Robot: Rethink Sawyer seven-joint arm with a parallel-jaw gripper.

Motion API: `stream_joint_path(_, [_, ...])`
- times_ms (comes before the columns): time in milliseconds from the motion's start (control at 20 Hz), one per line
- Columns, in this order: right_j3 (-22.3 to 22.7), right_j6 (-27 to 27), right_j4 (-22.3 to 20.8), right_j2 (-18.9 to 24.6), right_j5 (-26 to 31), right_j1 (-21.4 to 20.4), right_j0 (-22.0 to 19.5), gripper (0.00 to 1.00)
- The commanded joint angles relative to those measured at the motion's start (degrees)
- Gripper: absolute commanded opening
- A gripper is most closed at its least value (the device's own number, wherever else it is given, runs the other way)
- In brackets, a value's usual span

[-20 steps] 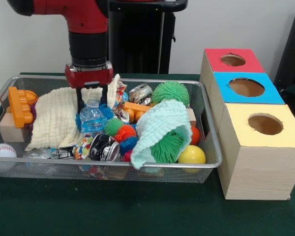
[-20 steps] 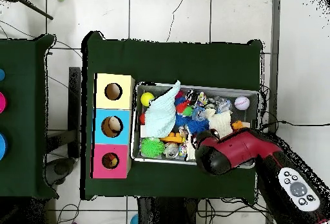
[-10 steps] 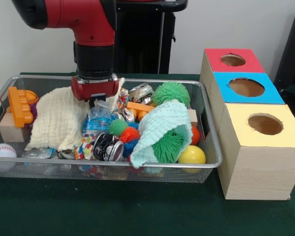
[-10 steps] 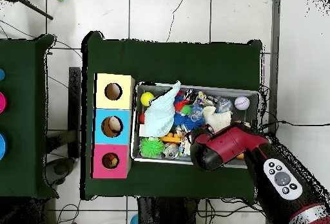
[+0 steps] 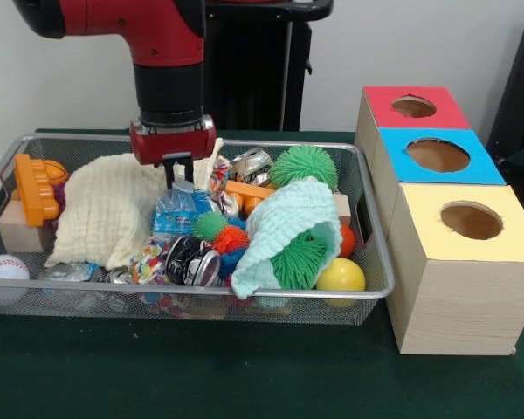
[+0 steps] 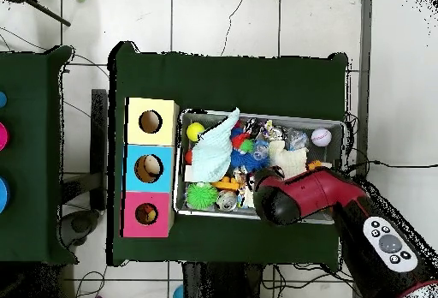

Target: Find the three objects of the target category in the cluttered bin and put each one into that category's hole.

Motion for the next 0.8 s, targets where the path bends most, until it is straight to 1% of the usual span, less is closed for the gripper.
stream_joint_path(50, [3.3,-0.3,14.2,4.5,10.0,-7.9,0.8,0.00])
stream_joint_path(200, [6.1,0.3,21.1,6.6,11.7,-11.0,0.1,0.00])
stream_joint_path(400, [8.8,1.0,27.7,7.5,13.4,-14.9,0.6,0.00])
stream_joint_path(500, [9.2,1.0,29.5,7.3,13.5,-15.7,1.0,0.00])
stream_joint_path(800, [9.6,0.8,32.1,5.9,12.7,-16.5,2.7,0.00])
